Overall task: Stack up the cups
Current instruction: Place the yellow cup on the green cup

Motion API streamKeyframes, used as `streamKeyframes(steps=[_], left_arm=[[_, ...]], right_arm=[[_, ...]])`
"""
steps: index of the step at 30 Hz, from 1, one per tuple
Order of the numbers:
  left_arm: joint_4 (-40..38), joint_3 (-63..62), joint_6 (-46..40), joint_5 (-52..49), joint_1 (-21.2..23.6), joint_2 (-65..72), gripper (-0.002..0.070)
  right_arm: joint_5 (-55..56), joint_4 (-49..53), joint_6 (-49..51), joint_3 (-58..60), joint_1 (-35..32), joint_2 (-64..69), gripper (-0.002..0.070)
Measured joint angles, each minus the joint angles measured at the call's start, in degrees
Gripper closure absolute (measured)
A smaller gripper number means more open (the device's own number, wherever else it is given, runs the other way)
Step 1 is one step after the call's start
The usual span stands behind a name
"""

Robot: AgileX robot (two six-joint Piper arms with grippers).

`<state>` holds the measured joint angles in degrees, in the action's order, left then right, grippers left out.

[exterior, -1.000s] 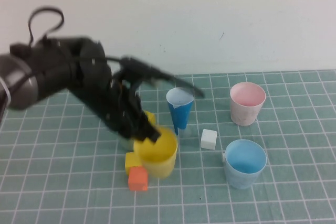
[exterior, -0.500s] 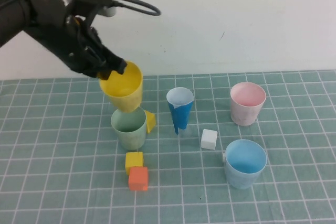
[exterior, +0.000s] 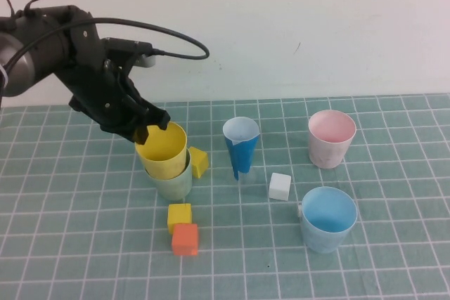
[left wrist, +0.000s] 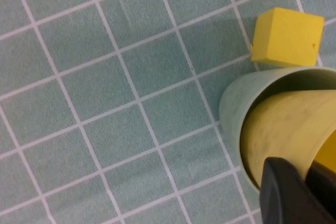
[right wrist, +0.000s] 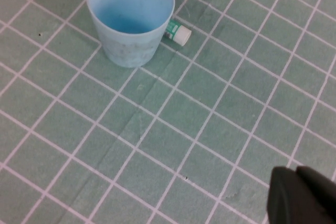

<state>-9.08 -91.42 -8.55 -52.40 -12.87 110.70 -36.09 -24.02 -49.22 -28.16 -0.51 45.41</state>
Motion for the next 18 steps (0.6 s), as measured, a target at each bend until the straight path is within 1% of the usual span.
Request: streamKeyframes(steps=[5,7,8,10,12,14,15,16,17,18], left_arm=[[-0.7,0.0,0.0,1.5,0.0,0.5,0.0669],[-1.1,0.0,0.0,1.7,0.0,0.8,0.0652],[-1.2,0.0,0.0,1.9,0.0,1.0,0.0628],[-1.2,0.0,0.0,2.0,0.0,1.2,0.0557],[-1.2,0.0,0.0,2.4,0.0,1.2,0.0449],[-1.3,0.0,0.0,2.6,0.0,1.2,0.036],[-1.3,0.0,0.0,2.6,0.0,1.0,0.033],[-1.3,0.0,0.0,2.7,0.0,0.7,0.0318],[-1.0,0.0,0.0,2.7,0.0,0.2,0.0324],[-0.2,0.0,0.3,2.7,0.0,-0.5,0.0346]], right_arm=[[0.0,0.0,0.0,0.0,0.0,0.0,0.0679],[0.0,0.0,0.0,0.0,0.0,0.0,0.0679],[0.0,0.0,0.0,0.0,0.0,0.0,0.0679],[0.1,0.0,0.0,0.0,0.0,0.0,0.0679],[0.1,-0.1,0.0,0.0,0.0,0.0,0.0679],[0.1,-0.4,0.0,0.0,0.0,0.0,0.0679],[0.1,-0.5,0.0,0.0,0.0,0.0,0.0679],[0.1,-0.5,0.0,0.0,0.0,0.0,0.0679],[0.1,-0.5,0.0,0.0,0.0,0.0,0.0679],[0.1,-0.6,0.0,0.0,0.0,0.0,0.0679]])
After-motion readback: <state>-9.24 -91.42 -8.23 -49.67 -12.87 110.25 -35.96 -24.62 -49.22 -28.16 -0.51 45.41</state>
